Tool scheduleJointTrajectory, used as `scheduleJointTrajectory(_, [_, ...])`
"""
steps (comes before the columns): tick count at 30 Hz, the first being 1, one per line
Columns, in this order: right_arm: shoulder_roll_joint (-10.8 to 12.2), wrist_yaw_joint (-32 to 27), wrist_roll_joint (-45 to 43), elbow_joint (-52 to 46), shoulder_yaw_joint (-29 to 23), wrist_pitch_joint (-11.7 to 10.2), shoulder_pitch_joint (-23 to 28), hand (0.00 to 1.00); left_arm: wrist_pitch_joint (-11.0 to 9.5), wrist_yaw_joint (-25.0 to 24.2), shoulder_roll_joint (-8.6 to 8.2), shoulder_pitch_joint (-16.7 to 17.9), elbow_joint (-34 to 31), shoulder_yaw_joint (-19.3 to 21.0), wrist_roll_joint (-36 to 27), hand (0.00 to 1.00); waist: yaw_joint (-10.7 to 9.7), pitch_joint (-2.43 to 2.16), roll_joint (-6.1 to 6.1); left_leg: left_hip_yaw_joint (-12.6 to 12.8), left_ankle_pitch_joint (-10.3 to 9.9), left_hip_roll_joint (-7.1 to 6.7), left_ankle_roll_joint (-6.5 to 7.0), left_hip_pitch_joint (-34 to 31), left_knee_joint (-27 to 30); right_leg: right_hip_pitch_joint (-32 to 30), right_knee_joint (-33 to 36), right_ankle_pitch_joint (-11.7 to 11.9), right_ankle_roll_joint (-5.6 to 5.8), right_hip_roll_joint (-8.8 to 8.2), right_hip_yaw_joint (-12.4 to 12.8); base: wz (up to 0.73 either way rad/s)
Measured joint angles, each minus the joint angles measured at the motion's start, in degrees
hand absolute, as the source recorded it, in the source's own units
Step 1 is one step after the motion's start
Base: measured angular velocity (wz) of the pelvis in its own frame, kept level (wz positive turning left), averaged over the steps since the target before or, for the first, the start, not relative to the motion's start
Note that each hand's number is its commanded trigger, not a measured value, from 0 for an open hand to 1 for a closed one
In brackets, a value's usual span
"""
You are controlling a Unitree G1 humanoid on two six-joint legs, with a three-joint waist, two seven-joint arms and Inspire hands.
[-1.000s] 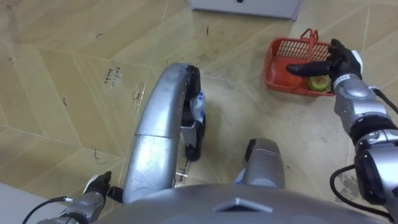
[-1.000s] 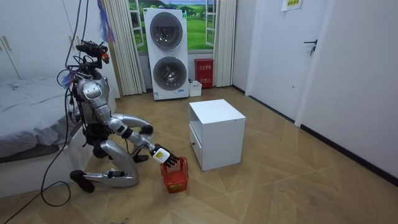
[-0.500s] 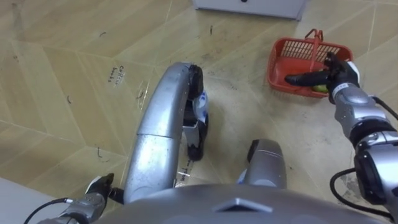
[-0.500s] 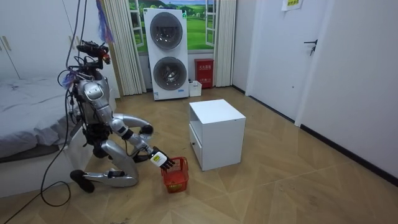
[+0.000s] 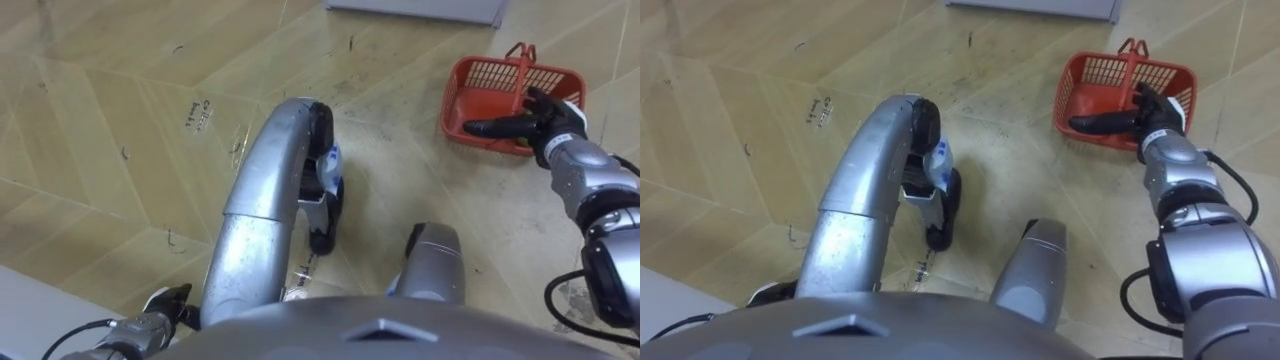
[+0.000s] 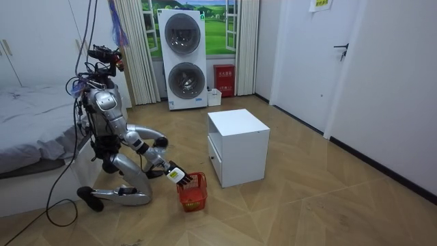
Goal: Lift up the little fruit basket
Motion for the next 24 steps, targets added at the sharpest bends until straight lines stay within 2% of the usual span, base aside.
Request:
scheduleJointTrajectory(4, [-0.36,0.56,0.07,0.26,1.13,0.0,-0.26,0.0,0.12,0.0,0.0,0.0,-0.09,0.0,0.0,0.0,0.76,0.03,-0.05,-0.05,0.08,-0.01,0.02,-0.19,-0.03,-0.12,0.0,0.0,0.0,-0.02,-0.21,0.0])
scheduleJointTrajectory(5, [-0.36,0.56,0.08,0.34,1.14,0.0,-0.26,0.03,0.12,0.0,0.0,-0.03,-0.09,0.0,-0.02,0.0,0.84,0.01,-0.02,-0.06,0.13,-0.04,0.05,-0.31,-0.05,-0.22,0.01,0.0,0.0,-0.05,-0.27,0.03])
scheduleJointTrajectory(6, [-0.36,0.57,0.09,0.42,1.14,0.0,-0.26,0.33,0.11,0.0,0.0,-0.03,-0.1,-0.01,-0.02,0.0,0.9,0.01,-0.02,-0.06,0.15,-0.06,0.05,-0.36,-0.06,-0.29,0.02,0.0,0.0,-0.08,-0.32,0.0])
scheduleJointTrajectory(7, [-0.38,0.59,0.11,0.54,1.13,0.0,-0.26,0.87,0.11,0.0,0.0,-0.04,-0.1,-0.01,-0.01,0.0,1.08,0.02,-0.03,-0.05,0.16,-0.05,0.03,-0.49,-0.06,-0.49,0.06,0.0,0.0,-0.08,-0.41,0.0])
scheduleJointTrajectory(8, [-0.44,0.64,0.12,0.85,1.13,0.0,-0.26,1.0,0.1,0.0,0.0,-0.07,-0.12,-0.01,0.0,0.0,1.36,0.02,-0.03,-0.03,0.16,-0.04,0.03,-0.64,-0.06,-0.68,0.08,0.0,0.0,-0.08,-0.38,0.0])
scheduleJointTrajectory(16, [-0.47,1.59,0.26,2.4,1.12,0.0,-0.96,1.0,0.09,0.02,-0.02,-0.18,-0.12,-0.03,-0.11,0.0,2.13,0.01,-0.01,0.06,0.17,-0.04,0.01,-0.85,-0.1,-0.9,0.09,0.0,0.0,-0.18,-0.46,0.0])
scheduleJointTrajectory(22, [-0.46,2.0,0.47,2.39,3.29,0.16,-1.28,1.0,0.11,0.19,-0.05,-0.18,-0.09,-0.31,-0.38,0.0,2.16,0.02,-0.02,0.05,0.17,-0.04,0.02,-0.92,-0.06,-0.91,0.1,0.0,0.0,-0.18,-0.32,0.0])
scheduleJointTrajectory(24, [-0.45,2.28,0.66,2.38,3.28,0.17,-1.29,1.0,0.12,0.23,-0.08,-0.18,-0.09,-0.4,-1.83,0.0,2.08,0.21,-0.36,0.09,0.17,-0.05,0.02,-0.93,-0.06,-0.93,0.11,0.0,0.0,-0.21,-0.15,0.0])
